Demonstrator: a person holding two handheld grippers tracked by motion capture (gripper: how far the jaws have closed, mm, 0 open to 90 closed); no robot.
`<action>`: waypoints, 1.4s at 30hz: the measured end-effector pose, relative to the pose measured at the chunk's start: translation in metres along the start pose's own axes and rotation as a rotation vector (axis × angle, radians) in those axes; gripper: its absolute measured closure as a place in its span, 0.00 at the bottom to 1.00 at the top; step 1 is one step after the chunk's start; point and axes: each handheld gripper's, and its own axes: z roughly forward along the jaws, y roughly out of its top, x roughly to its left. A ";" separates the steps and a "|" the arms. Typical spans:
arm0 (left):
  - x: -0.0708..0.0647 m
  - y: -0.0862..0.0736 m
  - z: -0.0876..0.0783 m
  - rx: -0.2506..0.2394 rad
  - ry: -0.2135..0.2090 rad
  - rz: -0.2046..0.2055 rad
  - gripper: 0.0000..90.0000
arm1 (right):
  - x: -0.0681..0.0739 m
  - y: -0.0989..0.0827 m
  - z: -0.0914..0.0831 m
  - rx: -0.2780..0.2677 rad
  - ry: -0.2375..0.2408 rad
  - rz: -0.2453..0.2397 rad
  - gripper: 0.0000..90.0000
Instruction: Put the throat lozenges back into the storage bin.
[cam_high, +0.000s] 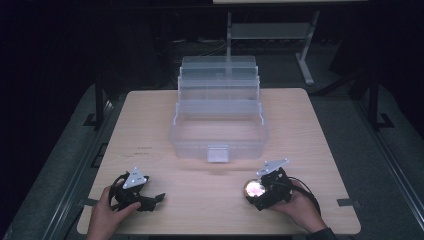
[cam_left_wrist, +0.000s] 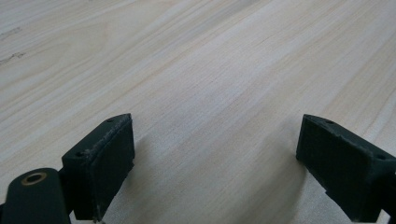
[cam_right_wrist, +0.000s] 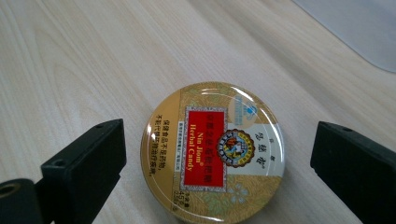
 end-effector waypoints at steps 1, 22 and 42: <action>0.000 0.000 0.000 0.000 0.000 0.000 0.12 | 0.000 0.000 0.001 0.004 0.001 -0.001 0.03; 0.000 0.000 0.000 0.000 0.000 -0.001 0.12 | 0.003 0.001 0.014 0.056 0.006 -0.026 0.07; 0.000 0.000 0.000 0.000 0.000 -0.003 0.12 | 0.002 0.000 0.012 0.061 -0.012 -0.044 0.21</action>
